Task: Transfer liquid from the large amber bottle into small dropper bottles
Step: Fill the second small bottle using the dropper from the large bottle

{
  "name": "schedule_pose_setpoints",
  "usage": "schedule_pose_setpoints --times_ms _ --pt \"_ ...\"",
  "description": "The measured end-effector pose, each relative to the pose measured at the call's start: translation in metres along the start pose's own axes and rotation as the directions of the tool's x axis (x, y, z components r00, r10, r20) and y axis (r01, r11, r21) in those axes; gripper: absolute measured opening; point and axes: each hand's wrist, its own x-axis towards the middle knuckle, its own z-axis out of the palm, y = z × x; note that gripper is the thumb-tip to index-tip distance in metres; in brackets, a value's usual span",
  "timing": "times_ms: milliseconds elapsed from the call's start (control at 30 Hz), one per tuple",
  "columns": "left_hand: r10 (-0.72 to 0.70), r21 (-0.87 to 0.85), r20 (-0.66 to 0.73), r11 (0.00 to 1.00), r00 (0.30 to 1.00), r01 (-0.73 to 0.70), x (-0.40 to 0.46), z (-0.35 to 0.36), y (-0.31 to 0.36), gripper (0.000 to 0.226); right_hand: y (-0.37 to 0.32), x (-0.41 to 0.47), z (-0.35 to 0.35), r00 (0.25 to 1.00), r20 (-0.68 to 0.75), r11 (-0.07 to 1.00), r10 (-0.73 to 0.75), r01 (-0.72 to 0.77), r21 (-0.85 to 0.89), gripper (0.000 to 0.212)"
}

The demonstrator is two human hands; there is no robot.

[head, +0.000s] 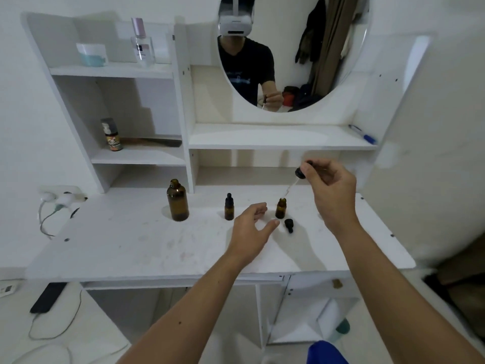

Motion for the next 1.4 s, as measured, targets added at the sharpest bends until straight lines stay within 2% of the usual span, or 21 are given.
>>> schedule_pose_setpoints --times_ms 333,533,700,867,1133,1400 --pt "0.035 0.029 -0.007 0.999 0.999 -0.035 0.036 0.019 -0.004 0.052 0.02 0.013 -0.008 1.0 0.016 0.999 0.024 -0.024 -0.022 0.009" --pt "0.039 0.064 -0.023 0.997 0.999 -0.038 0.043 0.023 -0.004 0.037 0.024 0.019 -0.005 0.999 0.04 1.0 0.02 -0.019 -0.017 0.007" --pt "0.048 0.07 -0.01 0.996 0.999 -0.047 0.044 0.023 -0.004 0.024 0.032 0.016 -0.001 0.995 0.084 0.996 0.045 -0.038 -0.083 0.008" --pt "0.053 0.058 -0.014 0.997 0.998 -0.052 0.042 0.021 -0.006 0.022 0.041 0.009 0.007 0.987 0.093 0.984 0.131 -0.118 -0.137 0.007" --pt "0.06 0.087 -0.012 0.994 0.998 -0.059 0.041 0.021 -0.007 0.021 0.041 0.008 0.011 0.985 0.097 0.977 0.141 -0.123 -0.175 0.006" --pt "0.07 0.097 -0.011 0.993 0.997 -0.069 0.041 0.021 -0.009 0.02 0.036 0.008 0.007 0.978 0.128 0.979 0.167 -0.149 -0.137 0.007"
